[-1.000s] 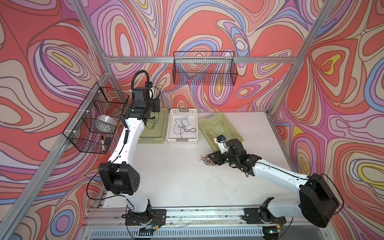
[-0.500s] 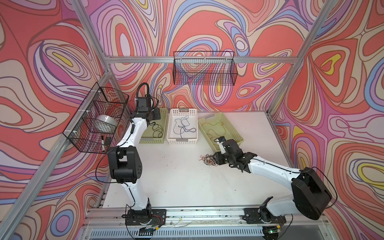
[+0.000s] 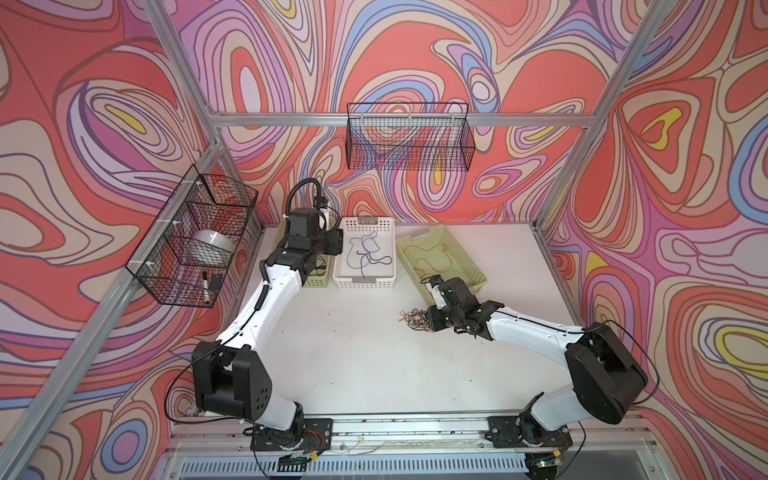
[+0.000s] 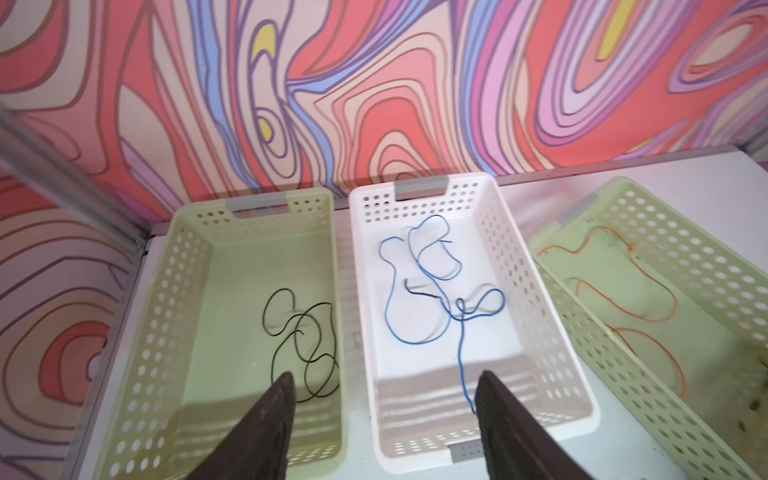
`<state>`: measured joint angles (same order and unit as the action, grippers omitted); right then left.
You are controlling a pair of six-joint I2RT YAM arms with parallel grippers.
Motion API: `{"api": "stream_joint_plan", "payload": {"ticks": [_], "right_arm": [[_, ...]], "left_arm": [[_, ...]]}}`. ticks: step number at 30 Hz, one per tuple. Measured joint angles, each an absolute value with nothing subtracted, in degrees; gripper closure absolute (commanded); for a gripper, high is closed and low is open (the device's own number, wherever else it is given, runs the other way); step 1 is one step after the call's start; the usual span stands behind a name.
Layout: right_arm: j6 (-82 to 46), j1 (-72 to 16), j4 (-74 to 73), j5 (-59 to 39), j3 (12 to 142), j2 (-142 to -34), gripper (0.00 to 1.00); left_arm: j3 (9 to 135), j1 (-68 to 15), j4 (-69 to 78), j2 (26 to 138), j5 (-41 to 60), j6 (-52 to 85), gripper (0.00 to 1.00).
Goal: Untangle the cables
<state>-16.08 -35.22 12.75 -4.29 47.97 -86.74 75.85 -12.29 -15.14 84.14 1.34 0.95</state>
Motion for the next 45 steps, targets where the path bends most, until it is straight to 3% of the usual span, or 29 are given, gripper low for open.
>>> {"api": "stream_joint_plan", "payload": {"ticks": [3,21,29,36,42,45], "right_arm": [[-14.52,-35.22,13.45,-4.8,47.97,-86.54,1.0],[-10.66,-35.2,14.39,-10.35,48.07,-73.91,1.0],[-9.63,-35.22,14.04,-13.78,49.69,-73.41,1.0],[-10.28,-34.92,11.94,-16.1,49.65,-71.09,1.0],[-11.09,-34.96,8.32,-18.39,49.67,-67.68,1.0],[-11.33,-34.96,7.88,-18.22,49.69,-66.72,1.0]], "left_arm": [[72.44,-15.64,-14.0,81.08,2.31,-0.14,0.3],[49.32,-32.62,-0.12,75.07,14.59,2.02,0.31],[48.99,-39.16,8.86,80.53,16.88,6.28,0.31],[48.97,-40.1,11.4,85.95,15.16,9.37,0.33],[48.93,-40.14,14.35,89.01,11.31,11.25,0.42],[48.14,-40.14,14.35,90.26,8.14,11.51,0.54]]}}
